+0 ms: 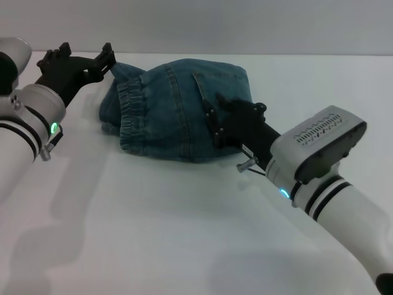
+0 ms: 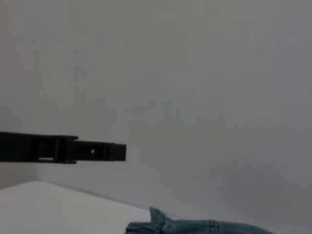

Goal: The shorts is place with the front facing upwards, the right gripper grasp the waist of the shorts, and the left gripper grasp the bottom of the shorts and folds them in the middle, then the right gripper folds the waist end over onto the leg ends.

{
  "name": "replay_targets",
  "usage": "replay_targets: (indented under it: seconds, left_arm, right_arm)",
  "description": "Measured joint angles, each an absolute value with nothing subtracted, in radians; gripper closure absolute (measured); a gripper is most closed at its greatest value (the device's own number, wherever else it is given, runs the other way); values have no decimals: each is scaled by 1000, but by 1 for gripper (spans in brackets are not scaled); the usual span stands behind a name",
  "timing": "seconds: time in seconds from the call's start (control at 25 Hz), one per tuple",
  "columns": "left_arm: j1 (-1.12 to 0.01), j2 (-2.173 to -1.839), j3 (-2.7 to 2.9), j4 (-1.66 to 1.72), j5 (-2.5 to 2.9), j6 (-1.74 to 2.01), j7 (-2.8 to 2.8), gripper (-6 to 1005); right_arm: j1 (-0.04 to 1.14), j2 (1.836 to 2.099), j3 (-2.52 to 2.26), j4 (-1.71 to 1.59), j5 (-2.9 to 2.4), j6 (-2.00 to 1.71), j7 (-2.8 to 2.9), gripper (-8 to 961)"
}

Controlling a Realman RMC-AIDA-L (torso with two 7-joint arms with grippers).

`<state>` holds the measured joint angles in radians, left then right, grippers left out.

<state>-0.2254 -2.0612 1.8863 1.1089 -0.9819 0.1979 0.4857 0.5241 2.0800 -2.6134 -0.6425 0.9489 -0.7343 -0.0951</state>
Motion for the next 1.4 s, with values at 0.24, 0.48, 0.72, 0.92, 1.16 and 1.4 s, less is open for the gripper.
replay_targets:
  seconds: [0.24,0.48,0.72,0.92,1.16,1.4]
  left_arm:
    - [-225,-2063,1891,1109,-982,201,485,155]
    - [-221,-2063,1900,1108,-982,207,484,156]
    - [-218,-2063,1906,1105,-982,213,483,155]
    - [-219,-2063,1914,1094,-982,218,483,154]
    - [-222,-2061,1962,1066,-974,307,483,153]
    - [-221,-2062,2111,879,-969,750,435,152]
  right_arm:
    - [559,2078,-2608,-620,948,-663,-51,830]
    - [609,2074,-2605,-534,948,-642,50,950]
    - [669,2075,-2605,-450,948,-609,112,936]
    - [721,2078,-2605,-399,955,-570,127,923]
    - [751,2077,-2585,-334,956,-592,184,909]
    - [500,2065,-2487,-403,951,-1022,52,894]
